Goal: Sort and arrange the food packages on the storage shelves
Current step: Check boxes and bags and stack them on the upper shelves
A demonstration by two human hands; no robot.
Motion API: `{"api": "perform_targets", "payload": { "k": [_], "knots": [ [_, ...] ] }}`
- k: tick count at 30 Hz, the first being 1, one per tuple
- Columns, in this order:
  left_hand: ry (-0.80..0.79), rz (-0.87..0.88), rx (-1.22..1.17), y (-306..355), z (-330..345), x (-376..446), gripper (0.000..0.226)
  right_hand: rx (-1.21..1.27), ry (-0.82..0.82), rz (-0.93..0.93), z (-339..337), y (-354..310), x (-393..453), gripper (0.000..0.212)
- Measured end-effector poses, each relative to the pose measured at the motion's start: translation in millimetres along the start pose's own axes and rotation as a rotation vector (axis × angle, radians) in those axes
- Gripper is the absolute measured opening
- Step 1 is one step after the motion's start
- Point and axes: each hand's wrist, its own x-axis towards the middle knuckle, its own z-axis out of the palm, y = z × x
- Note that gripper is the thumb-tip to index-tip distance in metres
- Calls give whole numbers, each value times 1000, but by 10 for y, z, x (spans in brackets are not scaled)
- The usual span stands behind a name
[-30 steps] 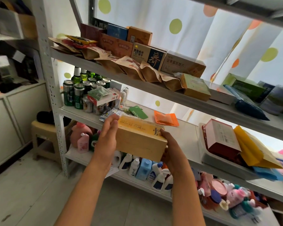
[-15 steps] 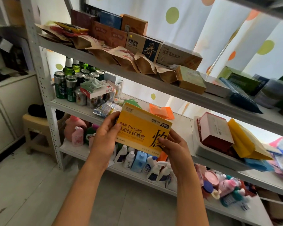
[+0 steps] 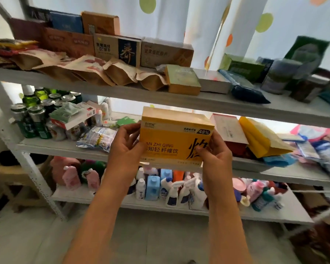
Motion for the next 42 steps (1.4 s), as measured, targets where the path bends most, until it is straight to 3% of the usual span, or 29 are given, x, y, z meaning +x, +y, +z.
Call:
{"api": "perform_targets", "payload": {
  "k": [10,18,23,28,35,42],
  "knots": [
    [-241,256,289,689,1068,978,27,-36,53,-220,-659,-599,1069,51],
    [-117,403,399,1216,2014,1984,22,-165,-112,-341,-1129,-1225,2511,45],
    [-64,440,414,1453,2451,2612,33,-276,-223,-364,-1287,-1566,3518,95],
    [-109,464,517,1572,2798,3204,55,-356,-257,-448,-1347,-1651,4338,73],
    [-70,546,886,1435,3086,3990,38,-573,-178,-565,-1229,-1363,5107,57],
    [-125,483,1018,1237,3094,4656,34,-738,-118,-591,-1021,-1044,5637,43]
  ]
}}
